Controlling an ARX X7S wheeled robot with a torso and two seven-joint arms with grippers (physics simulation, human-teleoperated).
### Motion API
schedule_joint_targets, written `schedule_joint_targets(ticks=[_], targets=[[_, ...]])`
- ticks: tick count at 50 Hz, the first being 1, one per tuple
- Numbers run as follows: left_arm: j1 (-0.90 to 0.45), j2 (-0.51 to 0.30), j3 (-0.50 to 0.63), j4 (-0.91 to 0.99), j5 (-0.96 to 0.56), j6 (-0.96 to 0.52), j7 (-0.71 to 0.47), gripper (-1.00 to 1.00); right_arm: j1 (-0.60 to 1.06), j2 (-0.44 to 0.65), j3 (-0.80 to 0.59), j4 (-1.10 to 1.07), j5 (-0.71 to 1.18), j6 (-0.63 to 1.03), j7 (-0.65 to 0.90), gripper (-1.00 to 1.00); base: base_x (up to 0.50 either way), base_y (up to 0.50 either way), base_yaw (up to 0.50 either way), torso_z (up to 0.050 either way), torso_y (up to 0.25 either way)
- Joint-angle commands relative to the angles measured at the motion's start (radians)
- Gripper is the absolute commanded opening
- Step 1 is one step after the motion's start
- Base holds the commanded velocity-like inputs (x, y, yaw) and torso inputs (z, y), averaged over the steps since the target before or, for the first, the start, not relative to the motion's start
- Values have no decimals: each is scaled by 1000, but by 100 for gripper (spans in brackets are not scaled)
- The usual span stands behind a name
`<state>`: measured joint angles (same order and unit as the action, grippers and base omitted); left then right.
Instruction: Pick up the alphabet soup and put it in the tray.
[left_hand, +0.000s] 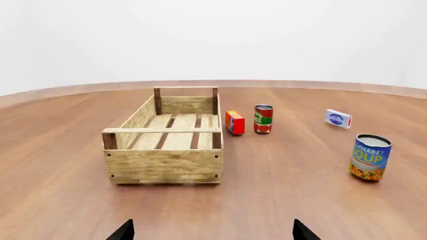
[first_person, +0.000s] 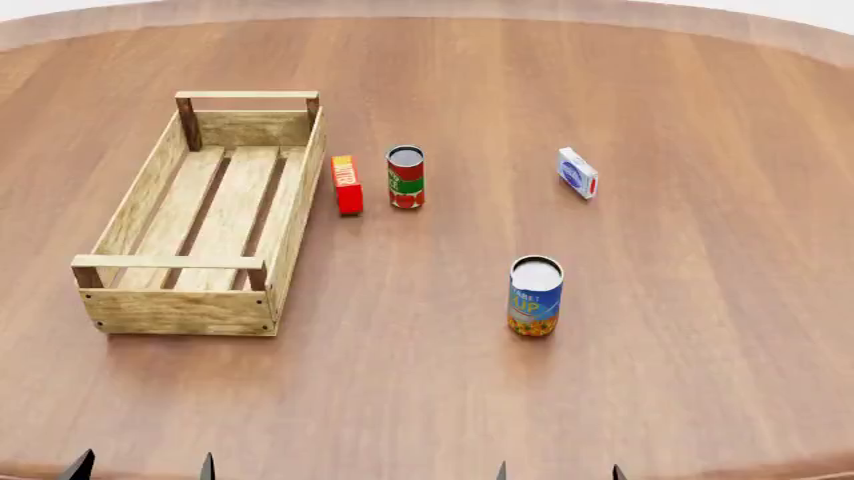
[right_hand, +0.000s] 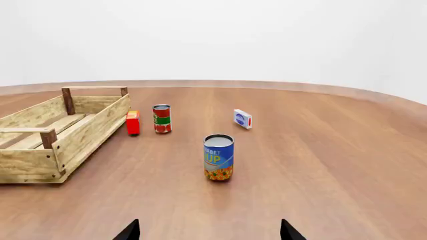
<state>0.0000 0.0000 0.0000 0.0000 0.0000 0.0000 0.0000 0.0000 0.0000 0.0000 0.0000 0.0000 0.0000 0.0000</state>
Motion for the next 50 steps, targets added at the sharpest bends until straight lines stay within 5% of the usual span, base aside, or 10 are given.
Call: schedule_joint_targets(ticks=[1,23,50], targets=[[2,-15,22,-7,-8,11,-25,100,-4,19,-24,-5,2,-8,21,100,0,0,0,0,0],[12,-65,86,-3,-43,29,-90,100,-11,69,-94,-5,27,-21,66,100,222,385,0,0,0],[4,-96,122,-13,-79,33,-122,100,2,100,-131,17,67,-41,90,100,469,305,0,0,0]])
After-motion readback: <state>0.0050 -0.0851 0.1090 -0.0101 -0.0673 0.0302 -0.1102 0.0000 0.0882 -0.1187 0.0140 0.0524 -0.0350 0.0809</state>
